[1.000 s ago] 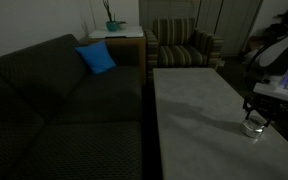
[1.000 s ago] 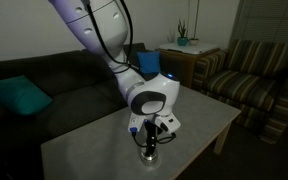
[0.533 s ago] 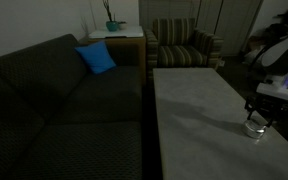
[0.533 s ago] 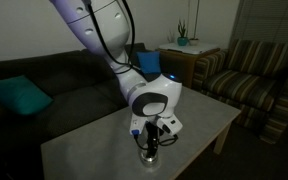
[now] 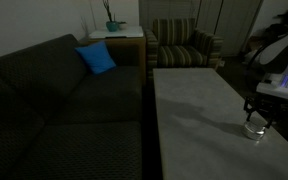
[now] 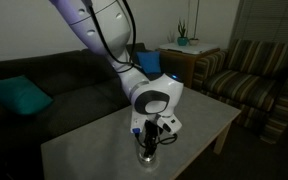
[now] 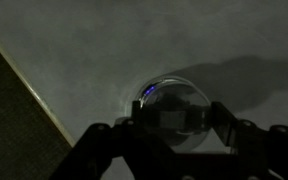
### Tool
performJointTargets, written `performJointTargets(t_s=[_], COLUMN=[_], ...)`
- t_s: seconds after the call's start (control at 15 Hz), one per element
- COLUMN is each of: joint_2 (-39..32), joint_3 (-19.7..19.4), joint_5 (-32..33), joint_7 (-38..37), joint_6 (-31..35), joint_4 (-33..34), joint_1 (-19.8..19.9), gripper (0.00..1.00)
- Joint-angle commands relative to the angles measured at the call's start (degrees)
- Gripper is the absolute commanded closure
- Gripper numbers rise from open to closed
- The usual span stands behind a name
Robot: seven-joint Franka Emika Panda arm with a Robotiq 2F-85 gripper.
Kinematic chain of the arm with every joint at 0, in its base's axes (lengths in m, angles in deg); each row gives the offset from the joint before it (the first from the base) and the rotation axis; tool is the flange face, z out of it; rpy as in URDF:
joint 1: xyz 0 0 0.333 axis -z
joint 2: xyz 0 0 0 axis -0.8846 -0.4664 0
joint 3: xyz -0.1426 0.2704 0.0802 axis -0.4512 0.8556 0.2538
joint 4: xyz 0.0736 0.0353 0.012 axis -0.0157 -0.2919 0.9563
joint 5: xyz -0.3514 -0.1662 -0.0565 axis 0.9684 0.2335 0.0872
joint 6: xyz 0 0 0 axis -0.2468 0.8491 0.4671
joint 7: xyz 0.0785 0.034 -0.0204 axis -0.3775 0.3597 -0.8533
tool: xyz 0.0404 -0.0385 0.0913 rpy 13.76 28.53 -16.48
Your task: Pick the lid on the table and put it on the bottle
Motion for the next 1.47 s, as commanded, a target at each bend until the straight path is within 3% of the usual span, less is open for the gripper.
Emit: performJointTargets(t_s=[0.0, 0.53, 0.6, 0.67, 0.73, 0.87, 1.4], joint_2=[-2.7, -7.9, -8.4, -8.5, -6.2, -6.5, 1.0], joint_3=[0.8, 0.7, 0.7, 0.6, 0.6, 0.4, -2.5], joint_5=[-0.6, -0.5, -0.4, -0.5, -0.6, -0.4, 1.7], joint_7=[2.0, 0.8, 0.7, 0.5, 0.5, 0.4, -1.0], joint_6=[-4.7, -11.0, -11.8, -12.4, -11.1, -10.6, -2.8], joint_4=[5.1, 13.9, 14.9, 15.3, 11.9, 12.1, -1.9], joint_1=[1.3, 1.0, 1.0, 0.9, 0.8, 0.6, -3.9], gripper=[0.56, 0.56, 0.51, 0.08, 0.06, 0.00, 0.00])
